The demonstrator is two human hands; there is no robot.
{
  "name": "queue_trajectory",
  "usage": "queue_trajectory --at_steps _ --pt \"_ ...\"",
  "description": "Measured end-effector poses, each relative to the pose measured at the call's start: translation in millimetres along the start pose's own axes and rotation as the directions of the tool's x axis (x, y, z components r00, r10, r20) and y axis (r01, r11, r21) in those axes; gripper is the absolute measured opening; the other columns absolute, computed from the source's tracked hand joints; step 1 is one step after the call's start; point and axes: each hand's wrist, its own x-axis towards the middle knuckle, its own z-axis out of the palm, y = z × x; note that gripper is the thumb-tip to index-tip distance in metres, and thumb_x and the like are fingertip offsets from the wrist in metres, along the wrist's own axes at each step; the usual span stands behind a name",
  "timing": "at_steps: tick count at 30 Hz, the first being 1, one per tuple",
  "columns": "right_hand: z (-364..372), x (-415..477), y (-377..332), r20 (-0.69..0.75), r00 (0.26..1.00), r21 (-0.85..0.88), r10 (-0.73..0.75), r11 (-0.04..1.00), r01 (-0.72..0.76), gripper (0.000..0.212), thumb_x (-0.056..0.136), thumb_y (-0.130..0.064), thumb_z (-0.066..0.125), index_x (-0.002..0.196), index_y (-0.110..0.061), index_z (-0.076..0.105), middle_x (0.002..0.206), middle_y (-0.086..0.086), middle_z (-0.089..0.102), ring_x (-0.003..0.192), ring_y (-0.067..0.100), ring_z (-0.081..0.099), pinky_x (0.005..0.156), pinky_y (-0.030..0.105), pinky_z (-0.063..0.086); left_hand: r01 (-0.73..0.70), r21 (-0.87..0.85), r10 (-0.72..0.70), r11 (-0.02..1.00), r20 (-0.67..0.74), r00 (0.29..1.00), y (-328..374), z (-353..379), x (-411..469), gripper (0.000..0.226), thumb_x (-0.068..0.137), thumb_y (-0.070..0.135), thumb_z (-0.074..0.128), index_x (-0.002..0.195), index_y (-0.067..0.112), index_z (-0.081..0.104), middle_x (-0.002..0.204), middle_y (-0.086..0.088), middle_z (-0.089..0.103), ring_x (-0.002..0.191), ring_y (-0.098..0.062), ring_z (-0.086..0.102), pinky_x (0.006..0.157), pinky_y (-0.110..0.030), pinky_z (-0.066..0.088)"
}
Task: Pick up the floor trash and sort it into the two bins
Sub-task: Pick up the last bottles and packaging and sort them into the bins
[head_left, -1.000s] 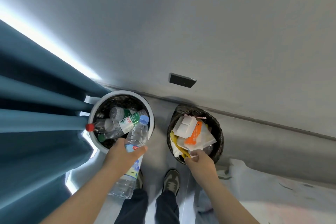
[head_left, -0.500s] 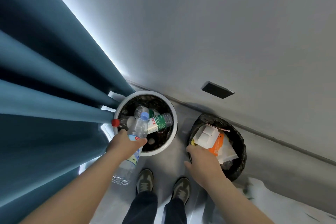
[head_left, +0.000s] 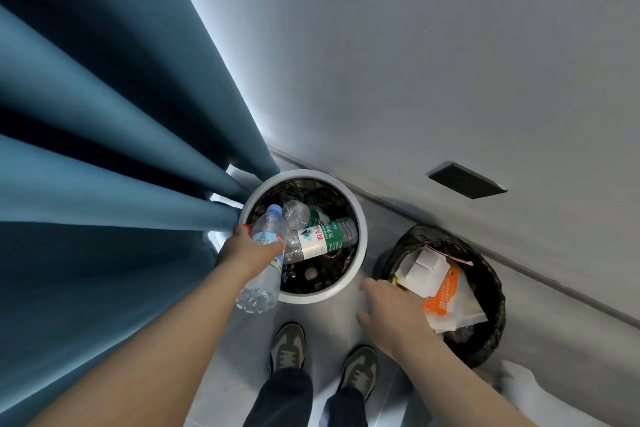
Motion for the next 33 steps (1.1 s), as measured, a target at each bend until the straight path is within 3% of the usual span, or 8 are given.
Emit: queue_trajectory --at_steps 4,8,13,19,23,27,31,33 --pt "2.1 8.7 -2.8 0.025 1.0 0.006 0.007 1.0 -0.007 0.034 0.094 -0.028 0.051 0.127 -0.02 0.048 0.122 0.002 0.058 0.109 0.02 0.058 0.085 0.028 0.046 -0.054 -0.03 0.053 0.998 -0.032 0.998 -0.4 1.6 11.9 0.09 0.063 0.03 0.084 0.138 0.016 0.038 0.126 -0.006 0.055 0.106 -0.026 0.056 0.088 -0.032 0.046" --pt "1.9 15.2 -4.7 0.046 0.999 0.005 0.02 1.0 -0.02 0.034 0.093 -0.027 0.051 0.126 -0.018 0.05 0.122 0.003 0.058 0.109 0.021 0.058 0.086 0.03 0.046 -0.14 -0.048 0.135 0.989 -0.105 0.985 -0.3 3.4 13.8 0.088 0.06 0.03 0.084 0.136 0.021 0.041 0.125 -0.009 0.055 0.107 -0.028 0.057 0.091 -0.037 0.048" --pt "4.2 20.1 -5.8 0.054 0.998 0.008 0.033 0.999 -0.034 0.035 0.092 -0.029 0.051 0.126 -0.018 0.05 0.121 0.003 0.058 0.11 0.021 0.058 0.086 0.031 0.047 -0.157 0.111 0.15 0.981 0.065 0.986 -6.7 12.0 13.1 0.086 0.061 0.041 0.083 0.134 0.021 0.043 0.129 -0.009 0.048 0.108 -0.027 0.056 0.093 -0.034 0.049" --pt "13.6 27.4 -2.7 0.049 0.998 0.056 0.03 0.998 -0.033 0.036 0.093 -0.03 0.051 0.127 -0.019 0.049 0.121 0.003 0.059 0.109 0.019 0.058 0.085 0.027 0.047 -0.194 0.323 0.175 0.926 0.087 0.981 -19.8 21.4 16.7 0.113 0.067 0.032 0.08 0.151 0.028 0.006 0.144 -0.011 0.024 0.122 -0.03 0.046 0.099 -0.034 0.044" --pt "23.3 30.4 1.2 0.052 0.997 0.074 0.051 0.996 -0.055 0.039 0.094 -0.032 0.052 0.131 -0.021 0.047 0.123 0.001 0.059 0.109 0.017 0.058 0.078 0.022 0.043 -0.333 0.336 0.354 0.881 -0.002 0.935 -13.7 21.1 7.1 0.091 0.069 0.028 0.071 0.145 0.028 0.022 0.138 -0.006 0.036 0.114 -0.03 0.05 0.089 -0.034 0.045" --pt "26.1 31.2 5.5 0.062 0.995 0.07 0.073 0.995 -0.077 0.04 0.093 -0.032 0.052 0.131 -0.021 0.047 0.122 0.001 0.059 0.109 0.018 0.058 0.076 0.023 0.041 -0.518 0.333 0.557 0.788 -0.027 0.83 -6.7 17.4 -5.5 0.076 0.065 0.041 0.063 0.135 0.023 0.042 0.133 -0.001 0.043 0.114 -0.024 0.05 0.087 -0.034 0.047" --pt "24.4 32.1 10.1 0.068 0.995 0.077 0.077 0.994 -0.082 0.039 0.093 -0.032 0.053 0.13 -0.021 0.047 0.122 0.001 0.059 0.108 0.018 0.058 0.076 0.022 0.04 -0.546 0.37 0.604 0.752 -0.053 0.796 10.5 7.4 -12.1 0.074 0.059 0.048 0.061 0.129 0.024 0.053 0.119 0.002 0.047 0.1 -0.024 0.057 0.081 -0.034 0.049" --pt "22.7 31.8 11.9 0.065 0.994 0.089 0.083 0.992 -0.088 0.039 0.093 -0.032 0.054 0.131 -0.021 0.047 0.123 0.001 0.059 0.109 0.018 0.058 0.079 0.022 0.042 -0.514 0.398 0.58 0.759 -0.058 0.812 24.8 -1.8 -14.4 0.07 0.063 0.05 0.065 0.128 0.028 0.055 0.118 0.004 0.048 0.101 -0.022 0.057 0.083 -0.032 0.046"
